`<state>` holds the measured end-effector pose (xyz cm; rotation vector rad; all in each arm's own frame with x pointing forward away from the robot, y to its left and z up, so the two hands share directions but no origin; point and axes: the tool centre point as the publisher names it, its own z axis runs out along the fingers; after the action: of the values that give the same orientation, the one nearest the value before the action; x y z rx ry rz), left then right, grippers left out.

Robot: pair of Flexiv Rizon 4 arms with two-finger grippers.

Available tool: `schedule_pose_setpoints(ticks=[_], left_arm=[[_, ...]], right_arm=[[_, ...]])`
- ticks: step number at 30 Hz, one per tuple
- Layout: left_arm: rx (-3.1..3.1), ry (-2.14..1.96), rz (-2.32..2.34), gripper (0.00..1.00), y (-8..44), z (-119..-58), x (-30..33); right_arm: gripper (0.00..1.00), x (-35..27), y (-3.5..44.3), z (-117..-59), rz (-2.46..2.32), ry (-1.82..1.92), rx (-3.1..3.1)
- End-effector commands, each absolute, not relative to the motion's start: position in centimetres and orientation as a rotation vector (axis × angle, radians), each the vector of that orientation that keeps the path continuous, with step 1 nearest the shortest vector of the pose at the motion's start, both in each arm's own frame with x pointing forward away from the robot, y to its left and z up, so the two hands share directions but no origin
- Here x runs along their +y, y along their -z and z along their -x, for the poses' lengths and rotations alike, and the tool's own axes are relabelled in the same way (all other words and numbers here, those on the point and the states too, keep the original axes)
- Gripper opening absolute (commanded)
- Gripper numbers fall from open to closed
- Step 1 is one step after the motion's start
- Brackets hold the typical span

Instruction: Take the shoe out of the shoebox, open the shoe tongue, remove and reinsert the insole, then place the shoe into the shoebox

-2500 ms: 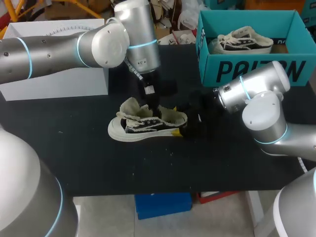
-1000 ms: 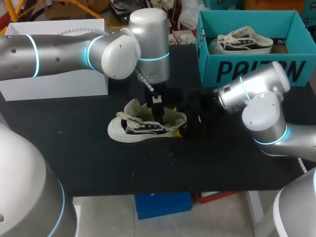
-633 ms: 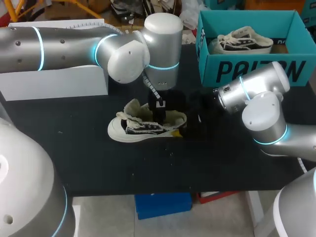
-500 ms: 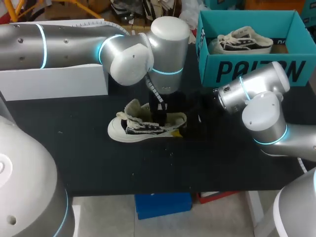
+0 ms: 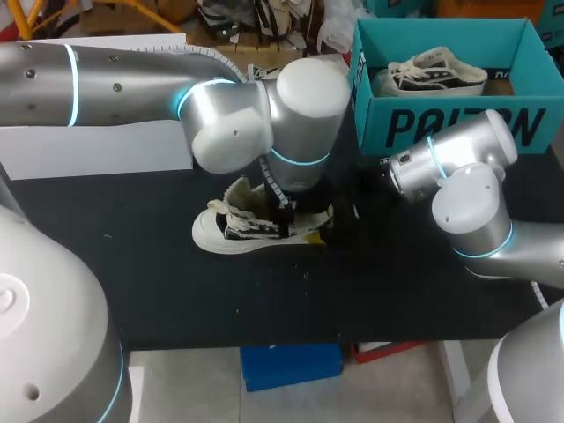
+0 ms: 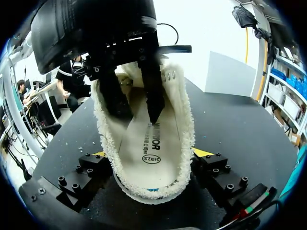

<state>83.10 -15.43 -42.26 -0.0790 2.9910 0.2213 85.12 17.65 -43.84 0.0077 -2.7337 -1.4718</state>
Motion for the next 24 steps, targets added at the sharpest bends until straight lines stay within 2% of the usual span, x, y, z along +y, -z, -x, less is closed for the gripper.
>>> schedule_pose_setpoints(ticks=[1,5,24], left_arm=[[2.896,-0.195,0.058,0.33,47.1,-83.3,-13.5],[2.849,-0.169,0.049,0.35,46.8,-83.8,-13.2],[2.679,-0.131,0.034,0.29,44.7,-84.2,-12.6]], right_arm=[[0.00,17.6,43.9,-85.3,-0.005,1.468,-2.735],[0.00,17.6,43.9,-85.3,-0.005,1.468,-2.735],[0.00,17.6,43.9,-85.3,-0.005,1.468,-2.735]])
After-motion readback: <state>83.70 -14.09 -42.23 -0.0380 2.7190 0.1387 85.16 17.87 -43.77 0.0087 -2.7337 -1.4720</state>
